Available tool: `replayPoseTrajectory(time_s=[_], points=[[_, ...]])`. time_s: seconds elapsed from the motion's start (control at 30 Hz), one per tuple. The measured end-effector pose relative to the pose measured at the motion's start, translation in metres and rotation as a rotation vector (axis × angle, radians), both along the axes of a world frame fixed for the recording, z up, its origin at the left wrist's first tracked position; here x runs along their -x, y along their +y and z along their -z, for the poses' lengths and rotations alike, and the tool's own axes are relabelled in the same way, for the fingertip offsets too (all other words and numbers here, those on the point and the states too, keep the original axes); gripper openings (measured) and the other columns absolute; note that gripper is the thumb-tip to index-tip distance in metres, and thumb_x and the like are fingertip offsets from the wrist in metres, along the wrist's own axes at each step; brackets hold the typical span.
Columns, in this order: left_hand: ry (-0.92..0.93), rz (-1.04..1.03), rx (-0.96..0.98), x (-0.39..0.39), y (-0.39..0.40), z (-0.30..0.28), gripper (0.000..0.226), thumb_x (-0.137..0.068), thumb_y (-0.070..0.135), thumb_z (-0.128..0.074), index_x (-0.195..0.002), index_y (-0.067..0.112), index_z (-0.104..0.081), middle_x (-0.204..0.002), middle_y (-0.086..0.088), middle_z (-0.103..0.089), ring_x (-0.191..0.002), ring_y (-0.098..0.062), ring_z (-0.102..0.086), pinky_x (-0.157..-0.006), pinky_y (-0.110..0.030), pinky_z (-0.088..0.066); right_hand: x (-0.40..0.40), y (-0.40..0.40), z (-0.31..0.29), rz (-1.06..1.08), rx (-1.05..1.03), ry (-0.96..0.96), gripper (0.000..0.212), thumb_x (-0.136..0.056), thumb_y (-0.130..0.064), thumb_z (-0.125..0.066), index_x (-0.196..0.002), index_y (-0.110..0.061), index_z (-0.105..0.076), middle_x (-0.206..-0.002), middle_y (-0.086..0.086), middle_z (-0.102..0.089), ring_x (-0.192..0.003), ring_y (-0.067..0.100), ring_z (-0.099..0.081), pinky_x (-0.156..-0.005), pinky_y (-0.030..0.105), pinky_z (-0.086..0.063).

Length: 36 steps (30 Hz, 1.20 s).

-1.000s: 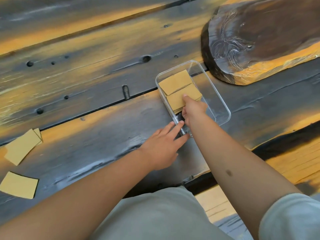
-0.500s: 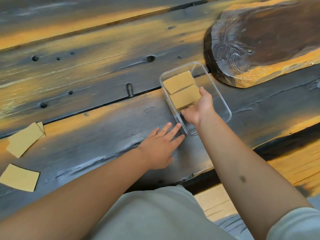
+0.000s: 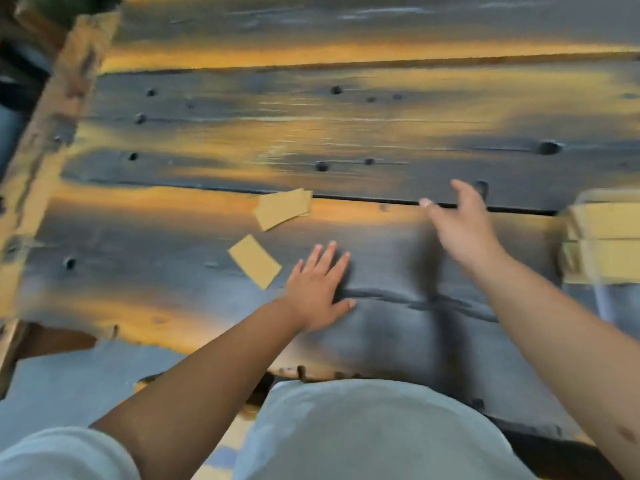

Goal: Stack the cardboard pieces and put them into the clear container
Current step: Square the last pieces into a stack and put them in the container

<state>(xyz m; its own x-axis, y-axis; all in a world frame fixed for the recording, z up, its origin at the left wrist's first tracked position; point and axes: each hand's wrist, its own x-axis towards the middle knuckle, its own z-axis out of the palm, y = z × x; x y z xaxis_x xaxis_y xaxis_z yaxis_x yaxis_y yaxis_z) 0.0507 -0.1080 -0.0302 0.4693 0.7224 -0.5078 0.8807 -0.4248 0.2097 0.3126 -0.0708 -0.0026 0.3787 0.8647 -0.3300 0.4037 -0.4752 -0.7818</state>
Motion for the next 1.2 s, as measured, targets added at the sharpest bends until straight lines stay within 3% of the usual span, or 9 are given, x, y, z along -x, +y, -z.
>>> replayPoseTrajectory(time_s=[0.13,0.27,0.4,0.53,0.67,0.83,1.0,1.07,1.2], points=[[0.023,-0.208,0.031,0.087,0.007,0.009,0.085,-0.087,0.068,-0.039,-0.152,0.031,0.002,-0.16,-0.005,0.016,-0.146,-0.03,0.013,-0.116,-0.051,-0.008,0.086,0.037,0.034,-0.483,0.143,-0.214,0.079,-0.087,-0.044,-0.063,-0.15,-0.016,-0.024,-0.16,0.013,-0.011,-0.146,0.03,-0.013,-0.117,0.038,-0.016],[0.101,-0.225,0.034,0.142,0.013,0.027,0.086,-0.087,0.067,-0.041,-0.152,0.032,0.004,-0.159,-0.008,0.02,-0.146,-0.033,0.013,-0.116,-0.05,-0.009,0.151,0.075,0.059,-0.846,0.19,-0.477,0.079,-0.084,-0.056,-0.059,-0.148,-0.027,-0.022,-0.162,0.009,0.0,-0.146,0.034,-0.005,-0.115,0.052,-0.018],[0.119,-0.115,-0.038,0.169,0.014,0.043,0.082,-0.09,0.059,-0.042,-0.152,0.031,0.004,-0.16,-0.008,0.012,-0.145,-0.034,-0.002,-0.113,-0.051,-0.019,0.191,0.112,0.072,-1.024,0.14,-0.673,0.072,-0.086,-0.054,-0.056,-0.145,-0.027,-0.024,-0.161,0.007,-0.001,-0.146,0.032,-0.003,-0.113,0.055,-0.014],[0.079,-0.018,-0.18,0.18,0.013,0.049,0.073,-0.089,0.054,-0.046,-0.15,0.033,-0.012,-0.15,-0.015,-0.018,-0.131,-0.035,-0.024,-0.102,-0.047,-0.03,0.213,0.133,0.074,-1.077,0.153,-0.745,0.051,-0.094,-0.041,-0.051,-0.139,-0.025,-0.034,-0.16,0.008,-0.011,-0.145,0.033,-0.011,-0.111,0.054,-0.018],[-0.018,0.029,-0.22,0.186,0.033,0.049,0.058,-0.088,0.048,-0.052,-0.141,0.035,-0.031,-0.142,-0.015,-0.03,-0.125,-0.036,-0.031,-0.095,-0.046,-0.032,0.218,0.126,0.076,-0.987,0.086,-0.776,0.038,-0.091,-0.033,-0.058,-0.126,-0.021,-0.047,-0.133,0.01,-0.044,-0.121,0.033,-0.039,-0.094,0.046,-0.037],[-0.094,0.105,-0.143,0.189,0.064,0.055,0.047,-0.092,0.042,-0.054,-0.134,0.027,-0.039,-0.157,-0.011,-0.014,-0.142,-0.034,-0.015,-0.101,-0.05,-0.034,0.215,0.11,0.078,-0.748,0.254,-0.585,0.065,-0.079,-0.041,-0.074,-0.131,-0.018,-0.043,-0.123,0.011,-0.048,-0.115,0.032,-0.045,-0.093,0.042,-0.04],[-0.18,0.107,-0.155,0.191,0.072,0.058,0.044,-0.089,0.037,-0.06,-0.129,0.022,-0.048,-0.143,-0.008,-0.037,-0.124,-0.035,-0.035,-0.09,-0.048,-0.041,0.195,0.076,0.084,-0.576,0.23,-0.428,0.038,-0.088,-0.032,-0.064,-0.119,-0.016,-0.049,-0.107,0.009,-0.051,-0.098,0.032,-0.053,-0.076,0.035,-0.042],[-0.211,0.07,-0.134,0.187,0.071,0.058,0.05,-0.089,0.038,-0.062,-0.132,0.02,-0.046,-0.138,-0.008,-0.039,-0.118,-0.034,-0.037,-0.091,-0.049,-0.043,0.18,0.061,0.083,-0.433,0.249,-0.351,0.037,-0.092,-0.031,-0.058,-0.125,-0.018,-0.046,-0.108,0.011,-0.057,-0.093,0.032,-0.053,-0.074,0.033,-0.04],[-0.317,0.019,-0.054,0.162,0.067,0.057,0.066,-0.086,0.036,-0.067,-0.141,0.015,-0.036,-0.135,-0.009,-0.037,-0.118,-0.031,-0.038,-0.097,-0.046,-0.042,0.16,0.041,0.071,-0.221,0.212,-0.13,0.039,-0.095,-0.025,-0.056,-0.133,-0.018,-0.049,-0.118,0.001,-0.058,-0.107,0.023,-0.054,-0.078,0.02,-0.036]])
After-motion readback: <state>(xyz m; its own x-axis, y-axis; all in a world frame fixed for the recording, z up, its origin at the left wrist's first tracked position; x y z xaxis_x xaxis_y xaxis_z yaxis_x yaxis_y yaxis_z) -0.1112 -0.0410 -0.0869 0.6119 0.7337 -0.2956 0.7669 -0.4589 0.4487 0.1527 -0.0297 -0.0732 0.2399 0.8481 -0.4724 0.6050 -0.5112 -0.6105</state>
